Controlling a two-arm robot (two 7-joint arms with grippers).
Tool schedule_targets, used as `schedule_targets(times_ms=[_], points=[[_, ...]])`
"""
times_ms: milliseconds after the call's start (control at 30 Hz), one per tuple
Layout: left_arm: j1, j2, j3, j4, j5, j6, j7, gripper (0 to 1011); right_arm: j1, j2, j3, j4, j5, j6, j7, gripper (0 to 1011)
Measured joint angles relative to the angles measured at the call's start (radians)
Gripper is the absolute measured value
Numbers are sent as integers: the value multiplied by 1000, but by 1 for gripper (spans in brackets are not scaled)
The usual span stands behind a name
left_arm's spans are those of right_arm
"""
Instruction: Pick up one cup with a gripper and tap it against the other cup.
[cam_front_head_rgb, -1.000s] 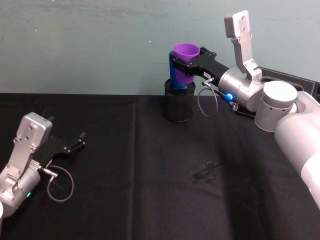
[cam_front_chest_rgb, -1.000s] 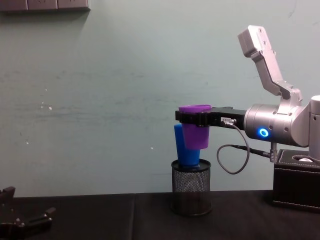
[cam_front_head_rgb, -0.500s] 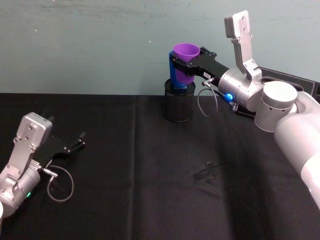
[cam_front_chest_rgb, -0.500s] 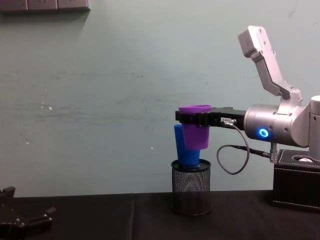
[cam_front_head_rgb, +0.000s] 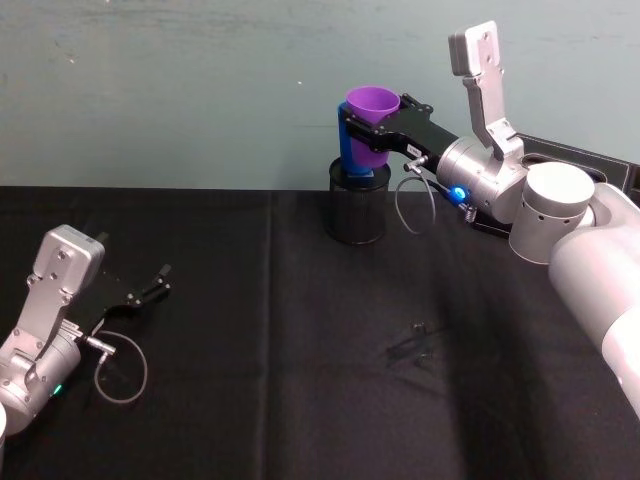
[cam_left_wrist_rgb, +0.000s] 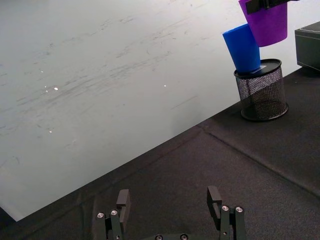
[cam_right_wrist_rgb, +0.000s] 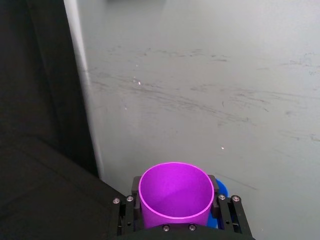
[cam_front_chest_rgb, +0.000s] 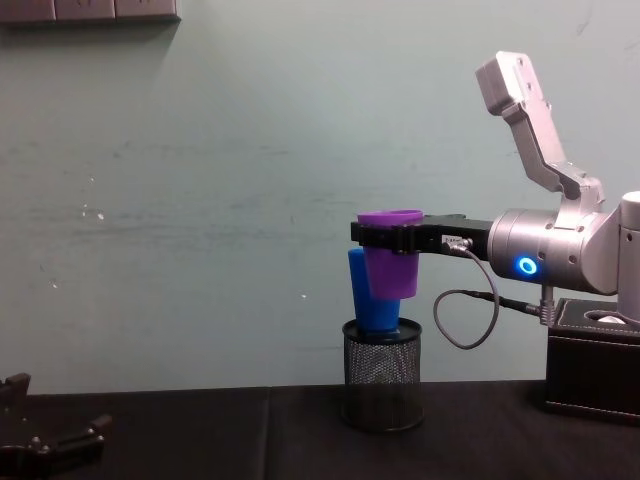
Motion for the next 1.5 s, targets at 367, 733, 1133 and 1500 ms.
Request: schedule_targets(times_ms=[367,733,1133,1500], points=[[0,0,0,0,0,0,0,1012,0,0,0,0,0,0,0,754],[0,0,0,0,0,0,0,1012,0,0,0,0,0,0,0,754],[0,0,0,0,0,0,0,1011,0,0,0,0,0,0,0,754],[0,0,0,0,0,0,0,1011,-51,17,4,-102,1,44,3,754]])
